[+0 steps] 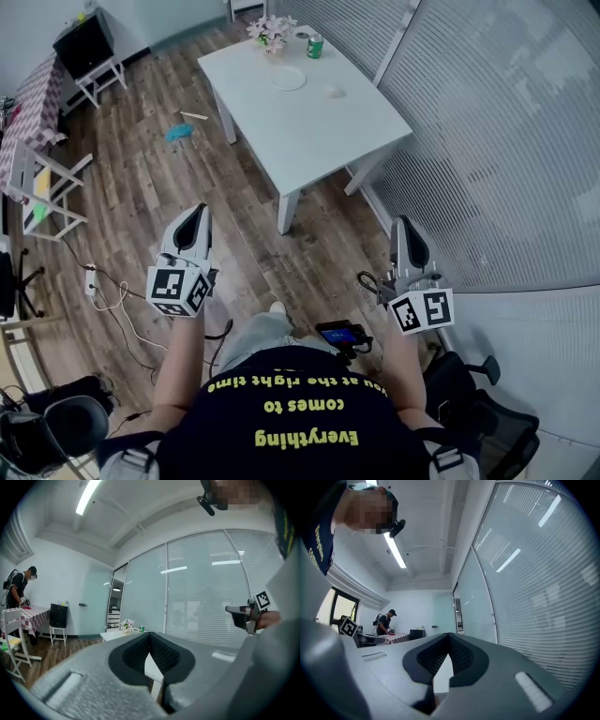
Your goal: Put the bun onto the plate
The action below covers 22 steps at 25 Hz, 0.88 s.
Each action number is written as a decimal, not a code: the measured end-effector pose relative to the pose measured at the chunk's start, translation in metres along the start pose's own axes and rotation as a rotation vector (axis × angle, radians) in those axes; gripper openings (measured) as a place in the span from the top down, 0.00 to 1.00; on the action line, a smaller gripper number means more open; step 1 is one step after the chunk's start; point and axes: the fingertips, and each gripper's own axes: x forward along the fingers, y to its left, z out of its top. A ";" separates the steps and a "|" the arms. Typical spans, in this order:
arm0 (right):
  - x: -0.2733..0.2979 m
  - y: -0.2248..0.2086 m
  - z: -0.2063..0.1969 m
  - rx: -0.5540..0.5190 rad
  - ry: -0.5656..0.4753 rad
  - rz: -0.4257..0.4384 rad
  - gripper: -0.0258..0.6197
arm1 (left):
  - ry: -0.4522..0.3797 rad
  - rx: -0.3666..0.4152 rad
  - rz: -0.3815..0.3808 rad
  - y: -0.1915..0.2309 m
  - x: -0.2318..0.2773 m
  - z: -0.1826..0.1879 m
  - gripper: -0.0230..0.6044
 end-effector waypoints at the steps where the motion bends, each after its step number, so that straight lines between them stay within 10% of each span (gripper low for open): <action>1: 0.005 -0.001 -0.001 0.003 0.002 -0.001 0.95 | 0.001 -0.001 0.000 0.003 0.003 0.000 0.97; 22: 0.053 0.002 -0.013 0.001 0.003 -0.027 0.95 | 0.003 -0.018 -0.005 0.037 0.031 -0.004 0.97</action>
